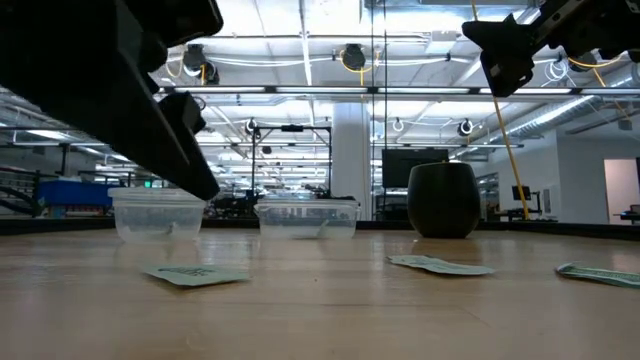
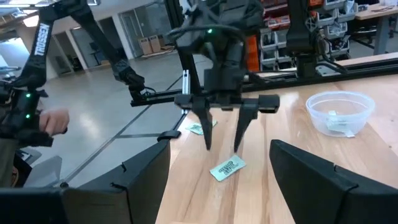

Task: Pick and place Stevia / Truvia into bins
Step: Put the stevia packet into the round container

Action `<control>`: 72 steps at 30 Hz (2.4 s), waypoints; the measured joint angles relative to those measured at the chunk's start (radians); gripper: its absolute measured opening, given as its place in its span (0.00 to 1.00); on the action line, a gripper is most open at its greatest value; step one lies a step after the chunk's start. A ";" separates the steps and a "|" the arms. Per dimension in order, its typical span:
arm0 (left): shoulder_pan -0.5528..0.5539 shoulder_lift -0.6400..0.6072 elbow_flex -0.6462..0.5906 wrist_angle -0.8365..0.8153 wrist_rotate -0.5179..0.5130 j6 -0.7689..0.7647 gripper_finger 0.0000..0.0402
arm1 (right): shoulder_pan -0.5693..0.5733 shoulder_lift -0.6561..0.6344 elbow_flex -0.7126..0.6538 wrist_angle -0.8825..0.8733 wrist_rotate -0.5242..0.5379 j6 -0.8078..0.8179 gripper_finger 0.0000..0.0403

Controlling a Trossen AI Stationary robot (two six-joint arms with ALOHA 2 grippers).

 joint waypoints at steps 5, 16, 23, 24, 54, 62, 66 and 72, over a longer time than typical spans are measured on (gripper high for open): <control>-0.007 0.096 0.069 -0.037 -0.010 0.022 0.51 | 0.000 0.000 0.000 -0.001 0.002 0.003 0.66; -0.002 0.194 0.145 -0.117 -0.014 -0.032 0.55 | 0.000 0.000 0.000 -0.005 0.002 0.000 0.66; 0.000 0.244 0.146 -0.117 -0.019 -0.039 0.45 | 0.000 0.000 0.000 -0.009 0.002 0.000 0.66; 0.001 0.248 0.147 -0.112 -0.018 -0.039 0.43 | 0.000 0.000 0.000 -0.009 0.002 0.000 0.66; 0.036 -0.053 0.138 -0.512 -0.229 0.017 0.05 | 0.001 -0.001 0.000 -0.013 0.002 -0.003 0.66; 0.072 -0.118 0.138 -0.810 -0.327 -0.092 0.05 | 0.001 0.000 0.000 -0.022 0.002 -0.003 0.66; 0.095 -0.130 0.139 -0.944 -0.373 -0.163 0.05 | 0.001 0.000 0.000 -0.024 0.002 -0.003 0.66; 0.128 -0.131 0.131 -1.035 -0.434 -0.246 0.05 | 0.001 0.000 0.000 -0.027 0.002 -0.003 0.66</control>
